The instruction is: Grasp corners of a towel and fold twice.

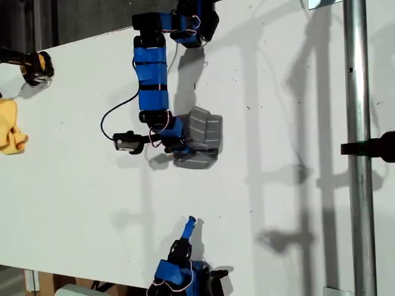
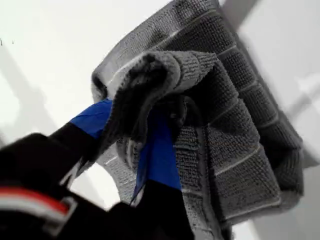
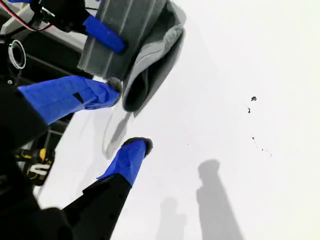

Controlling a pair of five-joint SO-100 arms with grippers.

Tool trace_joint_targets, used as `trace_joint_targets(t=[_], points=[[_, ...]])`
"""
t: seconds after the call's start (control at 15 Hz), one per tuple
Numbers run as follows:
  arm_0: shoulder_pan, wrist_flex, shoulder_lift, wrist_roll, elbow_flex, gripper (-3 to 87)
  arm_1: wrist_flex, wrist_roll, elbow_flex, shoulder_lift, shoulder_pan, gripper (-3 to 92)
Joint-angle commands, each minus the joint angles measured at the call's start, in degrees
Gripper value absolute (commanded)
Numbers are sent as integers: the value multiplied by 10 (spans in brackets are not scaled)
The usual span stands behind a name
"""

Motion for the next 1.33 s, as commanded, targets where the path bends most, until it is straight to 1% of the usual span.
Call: trace_joint_targets(t=[0.0, 0.07, 0.13, 0.2, 0.4, 0.47, 0.67, 0.8, 0.87, 1.0, 1.07, 1.13, 1.27], points=[[0, -4, 4, -3, -7, 181, -75, -18, -28, 25, 13, 294], [0, -2, 4, -3, -8, 183, -113, -57, -12, 65, 12, 337], [-1, -3, 4, -3, -8, 183, -158, -79, 16, 117, 18, 233], [-2, -7, 4, -2, -8, 183, -225, -95, 62, 174, 27, 140], [2, -10, 4, -4, -9, 183, -323, -123, 150, 333, 69, 123], [3, -10, 4, -4, -9, 186, -316, -129, 177, 390, 83, 122], [-2, -13, 4, 14, -4, 172, -231, -118, 350, 618, 118, 100], [4, -26, 4, 12, 8, 160, -154, -76, 523, 846, 141, 90], [-2, -28, 4, 9, 18, 131, -120, -51, 612, 964, 142, 85], [-9, -42, 4, 3, 41, 109, -40, 10, 744, 1130, 117, 85], [-9, -53, 4, 18, 49, 117, 9, 30, 781, 1187, 104, 86], [-8, -66, 4, 41, 55, 115, 47, 46, 795, 1187, 98, 90], [-14, -81, 4, 33, 64, 106, 89, 84, 839, 1187, 100, 93]])
